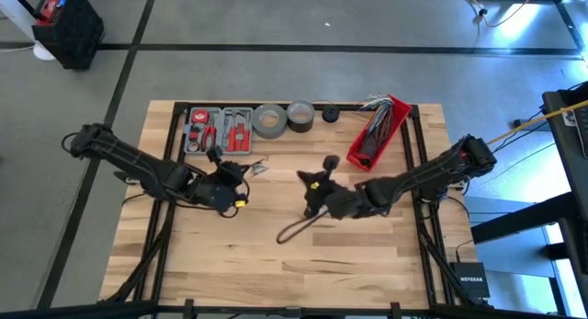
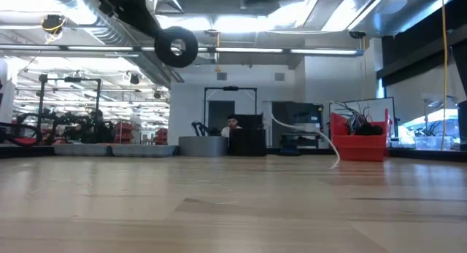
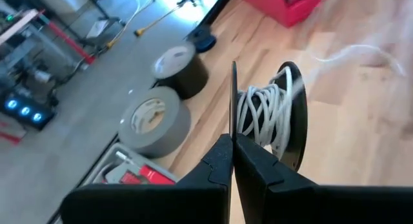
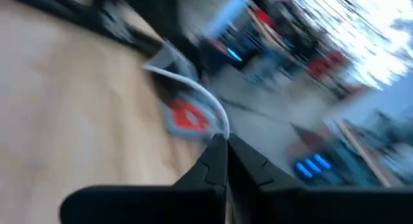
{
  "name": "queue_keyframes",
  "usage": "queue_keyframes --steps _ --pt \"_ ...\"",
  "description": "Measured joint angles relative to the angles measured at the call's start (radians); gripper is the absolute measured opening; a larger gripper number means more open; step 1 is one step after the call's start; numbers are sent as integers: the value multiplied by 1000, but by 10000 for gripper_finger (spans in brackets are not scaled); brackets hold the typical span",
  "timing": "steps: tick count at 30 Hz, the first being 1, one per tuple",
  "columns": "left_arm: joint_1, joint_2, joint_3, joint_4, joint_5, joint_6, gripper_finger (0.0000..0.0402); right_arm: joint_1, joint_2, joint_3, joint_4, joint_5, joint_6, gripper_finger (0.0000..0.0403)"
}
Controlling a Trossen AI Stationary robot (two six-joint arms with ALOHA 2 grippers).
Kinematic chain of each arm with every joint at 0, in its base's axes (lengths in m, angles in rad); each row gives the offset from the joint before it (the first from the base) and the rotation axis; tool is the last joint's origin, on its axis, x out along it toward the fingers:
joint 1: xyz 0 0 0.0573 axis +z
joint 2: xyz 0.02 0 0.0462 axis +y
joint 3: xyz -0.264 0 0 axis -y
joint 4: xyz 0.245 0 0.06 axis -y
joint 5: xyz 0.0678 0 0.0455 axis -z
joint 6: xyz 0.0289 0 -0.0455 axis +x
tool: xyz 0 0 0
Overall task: Coil cords
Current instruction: Uncoil the white wire from the spool
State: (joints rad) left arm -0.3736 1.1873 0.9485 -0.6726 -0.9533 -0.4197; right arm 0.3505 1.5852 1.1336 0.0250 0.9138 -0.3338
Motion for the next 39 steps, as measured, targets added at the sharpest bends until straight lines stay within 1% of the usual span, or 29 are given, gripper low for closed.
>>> queue_keyframes --steps 3,7,10,14,18,22,25,29,31,33,35,37,39 --pt "29 0 0 2 -1 -25 5 4 13 0 83 -195 -28 5" --pt "48 0 0 9 -55 -53 5 -4 37 0 82 -435 -57 5" --pt "46 0 0 18 -85 -56 5 -17 70 0 69 -526 -65 5" --pt "27 0 0 54 -93 -27 5 -56 108 0 7 -567 -59 5" --pt "-2 0 0 114 -101 39 5 -117 135 0 -97 -555 22 5" --pt "-42 0 1 141 -100 97 5 -177 135 0 -265 -491 145 5" --pt "-65 -1 1 132 -85 107 5 -210 130 0 -426 -368 256 5" --pt "-72 -5 1 128 3 120 5 -236 98 0 -603 -168 431 5" --pt "-72 -5 1 118 36 115 5 -242 83 0 -651 -119 518 5" --pt "-72 -5 1 92 57 102 5 -241 72 0 -673 -93 597 5" --pt "-71 -5 1 61 88 83 5 -240 69 0 -673 -73 637 10" --pt "-71 -5 1 33 118 74 5 -240 68 0 -672 -77 648 25" --pt "-71 -5 1 21 145 63 5 -239 68 0 -671 -102 650 49"
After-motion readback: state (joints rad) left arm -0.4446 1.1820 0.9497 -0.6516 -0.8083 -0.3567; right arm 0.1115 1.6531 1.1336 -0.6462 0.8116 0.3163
